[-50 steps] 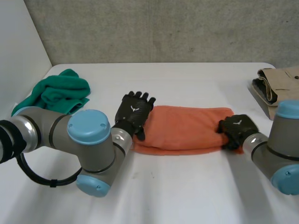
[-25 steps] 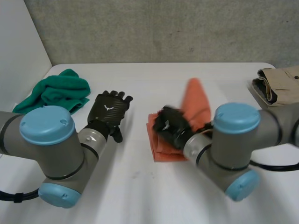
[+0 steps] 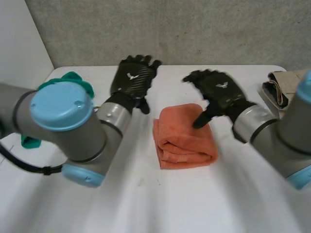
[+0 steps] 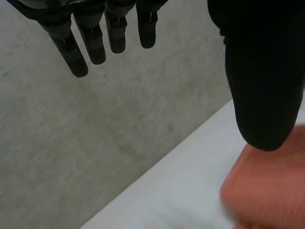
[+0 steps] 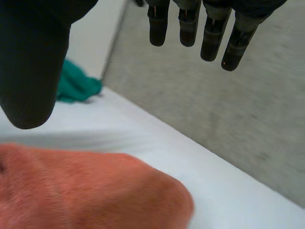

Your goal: Fold the laundry.

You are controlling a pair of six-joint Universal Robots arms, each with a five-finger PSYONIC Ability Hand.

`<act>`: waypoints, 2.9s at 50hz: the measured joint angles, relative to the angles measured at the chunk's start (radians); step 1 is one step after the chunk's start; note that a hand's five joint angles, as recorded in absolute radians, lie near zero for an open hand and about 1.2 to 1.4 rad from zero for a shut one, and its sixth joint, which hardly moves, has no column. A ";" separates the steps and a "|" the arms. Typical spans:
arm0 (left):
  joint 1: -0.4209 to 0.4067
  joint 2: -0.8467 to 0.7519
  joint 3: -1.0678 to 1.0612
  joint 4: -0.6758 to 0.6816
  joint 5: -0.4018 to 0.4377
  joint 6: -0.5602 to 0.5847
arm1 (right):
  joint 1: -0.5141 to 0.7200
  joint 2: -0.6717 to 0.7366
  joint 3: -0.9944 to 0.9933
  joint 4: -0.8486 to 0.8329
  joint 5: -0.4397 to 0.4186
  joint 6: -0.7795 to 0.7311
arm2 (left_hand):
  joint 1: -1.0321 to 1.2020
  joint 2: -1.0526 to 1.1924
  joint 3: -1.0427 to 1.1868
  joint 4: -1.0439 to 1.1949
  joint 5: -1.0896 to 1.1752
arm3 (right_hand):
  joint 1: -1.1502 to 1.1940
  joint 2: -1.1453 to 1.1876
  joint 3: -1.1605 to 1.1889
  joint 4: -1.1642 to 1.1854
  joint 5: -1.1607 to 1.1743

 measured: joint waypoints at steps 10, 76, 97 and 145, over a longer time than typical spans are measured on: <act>-0.094 -0.244 0.274 -0.083 0.025 -0.059 | -0.119 0.069 -0.111 0.139 0.005 0.112 | 0.003 0.003 0.003 0.004 0.004 | 0.000 0.000 0.000 0.000 0.000; -0.116 -0.413 0.327 -0.343 -0.120 0.028 | -0.052 0.427 -0.364 0.367 0.043 -0.270 | 0.003 0.005 0.000 0.005 0.000 | -0.025 0.000 0.000 0.000 -0.002; -0.066 0.018 0.185 -0.389 0.055 0.010 | -0.051 0.047 0.038 0.041 0.079 -0.253 | 0.002 0.005 0.000 0.003 -0.002 | -0.025 0.000 0.000 0.000 -0.005; 0.074 0.184 0.092 -0.530 0.517 -0.113 | 0.072 0.388 0.012 -0.345 0.088 -0.270 | 0.002 0.005 0.000 0.003 -0.002 | 0.131 0.155 0.168 0.151 0.106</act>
